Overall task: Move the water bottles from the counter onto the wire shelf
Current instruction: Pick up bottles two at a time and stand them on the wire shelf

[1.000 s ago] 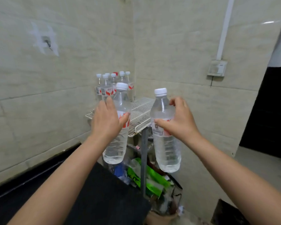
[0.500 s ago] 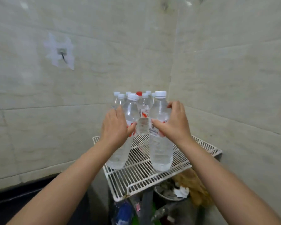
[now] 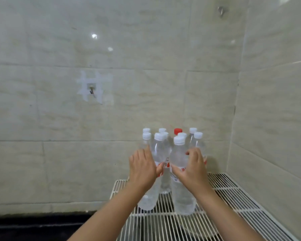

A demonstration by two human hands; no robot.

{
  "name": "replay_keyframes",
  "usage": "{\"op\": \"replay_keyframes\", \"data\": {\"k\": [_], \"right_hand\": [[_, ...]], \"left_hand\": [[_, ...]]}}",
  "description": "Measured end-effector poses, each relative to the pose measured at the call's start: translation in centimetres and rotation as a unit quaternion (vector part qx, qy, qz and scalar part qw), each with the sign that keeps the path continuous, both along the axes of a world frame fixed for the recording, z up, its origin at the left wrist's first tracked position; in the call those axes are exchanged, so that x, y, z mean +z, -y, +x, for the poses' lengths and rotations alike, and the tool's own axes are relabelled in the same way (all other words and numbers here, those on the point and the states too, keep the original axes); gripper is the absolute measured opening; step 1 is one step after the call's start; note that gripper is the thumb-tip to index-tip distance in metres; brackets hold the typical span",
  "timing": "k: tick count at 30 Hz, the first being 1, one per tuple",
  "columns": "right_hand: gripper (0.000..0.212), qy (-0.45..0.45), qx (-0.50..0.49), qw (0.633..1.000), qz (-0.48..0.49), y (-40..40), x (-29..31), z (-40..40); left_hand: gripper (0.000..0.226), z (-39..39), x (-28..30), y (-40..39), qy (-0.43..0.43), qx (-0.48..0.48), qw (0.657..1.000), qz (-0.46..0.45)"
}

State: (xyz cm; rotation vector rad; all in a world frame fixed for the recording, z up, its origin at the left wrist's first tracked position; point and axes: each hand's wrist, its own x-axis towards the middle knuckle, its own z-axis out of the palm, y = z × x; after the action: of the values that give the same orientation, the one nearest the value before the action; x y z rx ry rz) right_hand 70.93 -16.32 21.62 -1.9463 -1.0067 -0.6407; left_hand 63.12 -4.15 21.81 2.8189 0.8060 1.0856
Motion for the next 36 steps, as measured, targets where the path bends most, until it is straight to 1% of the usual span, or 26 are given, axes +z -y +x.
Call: {"op": "replay_keyframes", "data": {"k": [2,5,7,9,12,15,18,19,21,22,24,26,28,30,32,33,35,36], "right_hand": [[0.052,-0.024,0.009,1.000,-0.005,-0.6,-0.4,1.2],[0.054,-0.057,0.008,0.998,-0.017,-0.8,-0.4,2.3],[0.054,-0.067,0.005,0.996,-0.059,-0.4,0.1,2.7],[0.056,-0.068,0.014,0.993,-0.098,-0.2,0.5,2.9],[0.056,-0.087,0.022,0.989,-0.117,0.2,1.1,3.1],[0.047,-0.098,0.006,0.985,-0.141,1.0,1.5,3.5],[0.040,-0.097,0.001,0.987,-0.129,1.3,2.3,4.0],[0.040,-0.097,0.003,0.988,-0.117,1.3,2.8,3.9],[0.050,-0.106,0.030,0.989,-0.099,1.2,4.0,3.9],[0.054,-0.098,0.051,0.988,-0.111,1.0,4.7,4.0],[0.055,-0.057,0.082,0.974,-0.204,0.9,6.1,4.1],[0.053,-0.015,0.088,0.948,-0.306,0.7,7.4,4.3],[0.049,-0.012,0.085,0.930,-0.358,0.8,8.4,4.5],[0.040,-0.002,0.076,0.922,-0.379,0.9,8.9,4.5],[0.018,0.006,0.064,0.929,-0.365,0.8,8.7,4.5],[0.014,0.009,0.050,0.935,-0.351,0.7,8.4,4.3],[0.027,0.029,0.012,0.942,-0.334,0.4,7.9,3.9],[0.029,0.039,-0.010,0.943,-0.329,0.3,7.8,3.7]], "left_hand": [[0.064,1.1,-1.0,-0.7,0.019,-0.006,1.000,-0.014],[0.092,2.1,-2.3,-1.6,0.036,-0.023,0.996,-0.075],[0.104,2.2,-3.2,-2.0,0.066,-0.038,0.993,-0.095],[0.107,2.0,-3.7,-2.2,0.082,-0.037,0.989,-0.117],[0.098,1.3,-3.3,-2.4,0.075,-0.048,0.989,-0.119],[0.086,0.9,-3.0,-2.7,0.025,-0.071,0.990,-0.118],[0.081,0.6,-2.7,-3.2,0.019,-0.080,0.989,-0.121],[0.080,0.4,-2.6,-3.4,0.022,-0.083,0.988,-0.125],[0.074,0.1,-2.2,-3.6,0.025,-0.086,0.987,-0.136],[0.070,-0.1,-1.8,-3.6,0.032,-0.086,0.986,-0.141],[0.066,-0.3,-0.2,-3.4,0.050,-0.089,0.985,-0.140],[0.061,-0.2,1.9,-3.3,0.058,-0.103,0.988,-0.104],[0.056,0.2,4.1,-3.1,0.019,-0.119,0.990,-0.067],[0.048,0.6,5.8,-2.9,-0.048,-0.139,0.987,-0.061],[0.038,0.8,6.4,-2.6,-0.098,-0.152,0.982,-0.055],[0.036,0.8,6.5,-2.5,-0.114,-0.149,0.981,-0.043],[0.033,0.7,6.6,-2.6,-0.140,-0.133,0.981,-0.011],[0.031,0.7,6.6,-2.6,-0.149,-0.120,0.982,0.005]]}}
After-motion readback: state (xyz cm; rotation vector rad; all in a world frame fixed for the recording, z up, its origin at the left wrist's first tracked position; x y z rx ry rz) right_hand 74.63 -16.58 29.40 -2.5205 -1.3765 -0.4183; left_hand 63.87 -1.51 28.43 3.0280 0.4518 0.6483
